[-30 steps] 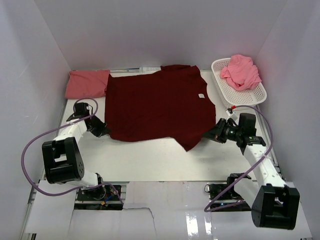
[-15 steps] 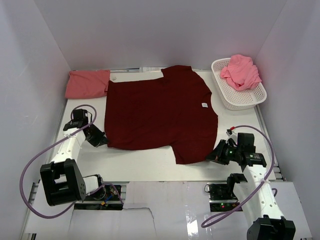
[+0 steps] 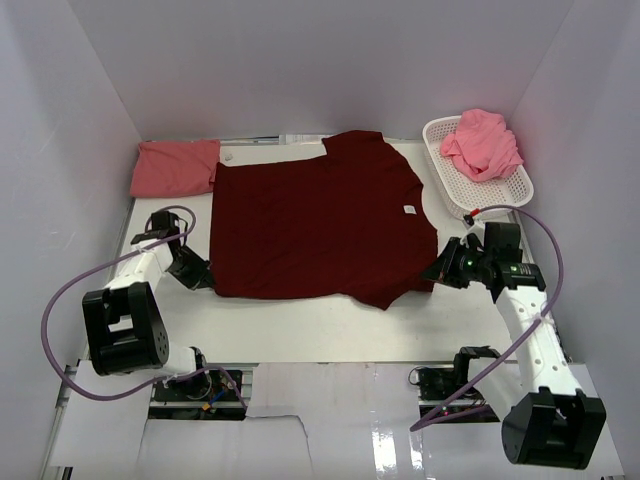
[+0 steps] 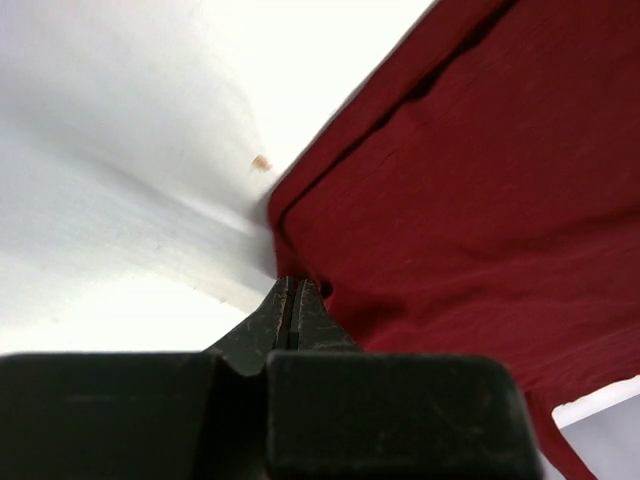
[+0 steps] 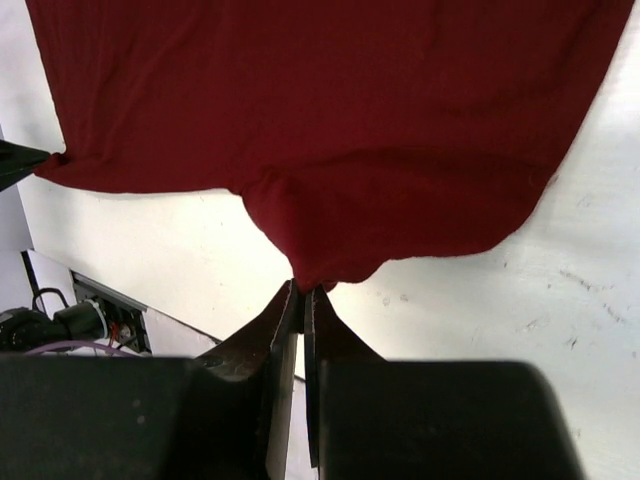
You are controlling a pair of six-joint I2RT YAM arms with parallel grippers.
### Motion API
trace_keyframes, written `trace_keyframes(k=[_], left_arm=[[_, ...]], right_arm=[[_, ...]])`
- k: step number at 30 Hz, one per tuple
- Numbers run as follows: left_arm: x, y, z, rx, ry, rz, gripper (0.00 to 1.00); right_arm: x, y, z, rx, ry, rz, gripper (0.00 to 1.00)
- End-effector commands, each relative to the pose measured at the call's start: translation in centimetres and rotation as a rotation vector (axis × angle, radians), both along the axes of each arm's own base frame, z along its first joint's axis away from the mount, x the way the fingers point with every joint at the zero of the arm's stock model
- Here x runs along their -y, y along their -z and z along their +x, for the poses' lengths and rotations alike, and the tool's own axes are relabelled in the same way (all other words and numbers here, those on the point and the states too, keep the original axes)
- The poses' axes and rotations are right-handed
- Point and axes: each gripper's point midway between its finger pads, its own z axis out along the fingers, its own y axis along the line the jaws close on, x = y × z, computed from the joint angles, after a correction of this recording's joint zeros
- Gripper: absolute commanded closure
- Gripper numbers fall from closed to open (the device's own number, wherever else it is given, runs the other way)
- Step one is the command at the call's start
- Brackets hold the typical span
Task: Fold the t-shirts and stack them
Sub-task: Fold the flattened tshirt in 1/3 of the way
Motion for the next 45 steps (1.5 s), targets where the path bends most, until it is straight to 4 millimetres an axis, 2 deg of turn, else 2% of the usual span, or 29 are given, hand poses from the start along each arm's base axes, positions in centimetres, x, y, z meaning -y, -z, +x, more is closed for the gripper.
trace_keyframes(k=[1,2,6,7,9,10,17,23,28,33,34,36,37,45], left_arm=[[-0.8,-1.0,2.9,0.073,0.012,0.039,1.00],[-0.9,-0.8,3.2,0.065,0.018,0.040,1.00],[-1.1,-2.0,5.5,0.120,0.028,0.034,1.00],[-1.1,-2.2,6.1,0.141,0.029,0.031,1.00],[-0.9,-2.6,6.9,0.162,0.027,0.021,1.00],[-1.1,-3.1,7.6,0.183,0.023,0.021,1.00],[-1.0,-3.2,10.0,0.210,0.017,0.002,1.00],[-1.1,-2.8,11.5,0.211,0.015,-0.009,1.00],[-1.3,-2.3,12.1,0.202,0.013,-0.005,1.00],[-1.7,-3.0,13.4,0.236,0.011,0.007,1.00],[-1.7,-3.2,13.6,0.240,0.008,0.011,1.00],[-1.8,-3.7,14.3,0.256,0.005,0.014,1.00],[-1.9,-3.9,14.5,0.259,0.004,0.014,1.00],[-2.0,-3.8,15.4,0.259,0.013,0.013,1.00]], right_arm=[[0.2,-2.6,2.9,0.110,-0.031,-0.033,0.92],[0.3,-2.8,3.4,0.118,-0.035,-0.043,0.92],[0.2,-3.8,5.7,0.134,-0.051,-0.039,0.92],[0.2,-4.9,6.5,0.164,-0.052,-0.038,0.92],[0.2,-5.1,7.7,0.156,-0.050,-0.035,0.92],[0.2,-6.2,8.5,0.180,-0.051,-0.030,0.92],[-0.2,-7.9,12.9,0.215,-0.062,-0.001,0.92],[-1.1,-6.4,15.0,0.174,-0.088,0.037,0.92],[-1.2,-6.0,16.7,0.182,-0.084,0.035,0.92],[-1.2,-5.6,18.5,0.174,-0.086,0.031,0.92],[-1.2,-6.1,19.1,0.189,-0.088,0.031,0.92],[-1.2,-5.8,19.8,0.181,-0.091,0.031,0.92],[-1.3,-6.5,20.2,0.197,-0.097,0.035,0.92],[-1.7,-5.0,22.3,0.159,-0.116,0.042,0.92]])
